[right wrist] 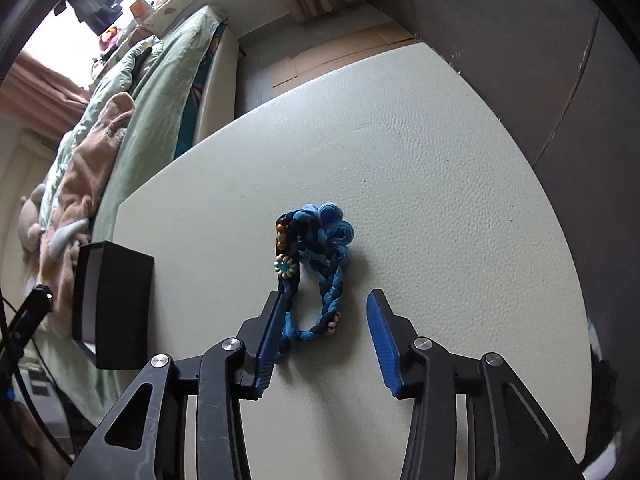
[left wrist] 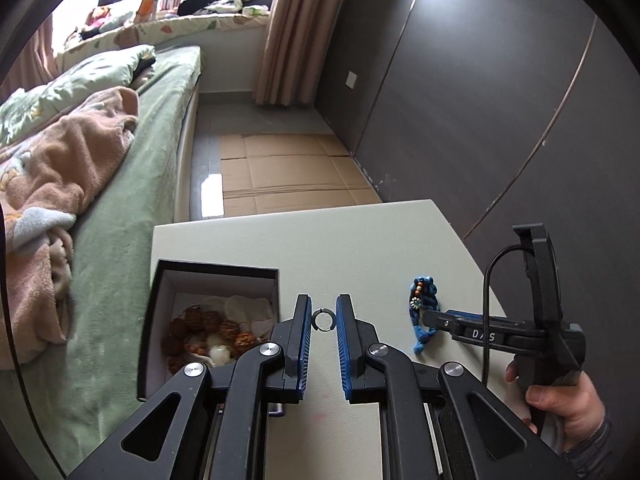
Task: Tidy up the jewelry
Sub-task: 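Carry the ring to the box with the left gripper while the right gripper grasps the blue braided bracelet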
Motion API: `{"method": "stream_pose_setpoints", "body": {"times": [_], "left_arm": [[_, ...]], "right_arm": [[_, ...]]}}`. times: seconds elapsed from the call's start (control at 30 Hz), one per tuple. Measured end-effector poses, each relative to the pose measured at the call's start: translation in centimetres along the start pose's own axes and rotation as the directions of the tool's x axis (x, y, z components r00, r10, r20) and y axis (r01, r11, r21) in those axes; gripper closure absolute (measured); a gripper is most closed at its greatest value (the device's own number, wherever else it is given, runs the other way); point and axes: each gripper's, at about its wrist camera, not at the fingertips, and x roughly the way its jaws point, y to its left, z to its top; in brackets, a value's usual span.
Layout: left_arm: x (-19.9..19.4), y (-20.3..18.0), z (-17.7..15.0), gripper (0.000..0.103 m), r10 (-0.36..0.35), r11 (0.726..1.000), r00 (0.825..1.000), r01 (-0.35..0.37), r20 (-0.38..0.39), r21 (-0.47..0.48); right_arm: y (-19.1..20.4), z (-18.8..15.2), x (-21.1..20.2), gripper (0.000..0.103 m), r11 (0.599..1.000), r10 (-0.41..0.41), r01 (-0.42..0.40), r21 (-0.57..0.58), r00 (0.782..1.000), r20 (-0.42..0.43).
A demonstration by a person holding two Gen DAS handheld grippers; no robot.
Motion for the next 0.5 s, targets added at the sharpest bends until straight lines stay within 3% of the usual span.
{"method": "stream_pose_setpoints", "body": {"times": [0.07,0.13,0.17,0.2,0.33,0.43,0.47,0.5], "left_arm": [[-0.3,0.8,0.1,0.090,0.008,1.000,1.000,-0.007,0.005,-0.010],[-0.6,1.6,0.1,0.090,0.013,1.000,1.000,-0.012,0.008,-0.021],[-0.8,2.0,0.0,0.090,0.012,1.000,1.000,-0.011,0.008,-0.027],[-0.9,2.3,0.0,0.090,0.014,0.999,1.000,-0.014,0.008,-0.032],[-1.1,4.0,0.0,0.090,0.026,0.997,1.000,-0.024,0.013,-0.077],[-1.0,5.6,0.0,0.088,-0.011,0.989,1.000,0.008,-0.015,-0.148],[-1.0,6.0,0.0,0.078,-0.015,0.986,1.000,0.012,-0.017,-0.165],[-1.1,6.4,0.0,0.054,-0.008,0.984,1.000,0.006,-0.012,-0.178]], "right_arm": [[0.4,-0.1,0.0,0.062,0.999,-0.027,0.027,-0.020,1.000,0.011],[0.8,-0.1,0.1,0.073,0.997,-0.059,0.060,-0.040,0.998,0.020],[1.0,-0.1,0.1,0.086,0.996,-0.074,0.075,-0.048,0.997,0.022],[1.0,-0.1,0.2,0.092,0.995,-0.088,0.089,-0.052,0.996,0.023],[0.8,-0.3,-0.3,0.093,0.995,-0.087,0.088,-0.053,0.996,0.035],[1.2,-0.3,-2.0,0.093,0.999,-0.032,0.035,-0.040,0.996,0.086],[1.3,-0.3,-2.5,0.093,0.999,-0.010,0.014,-0.038,0.994,0.105],[1.5,-0.3,-3.2,0.093,0.999,0.017,-0.013,-0.034,0.992,0.125]]}}
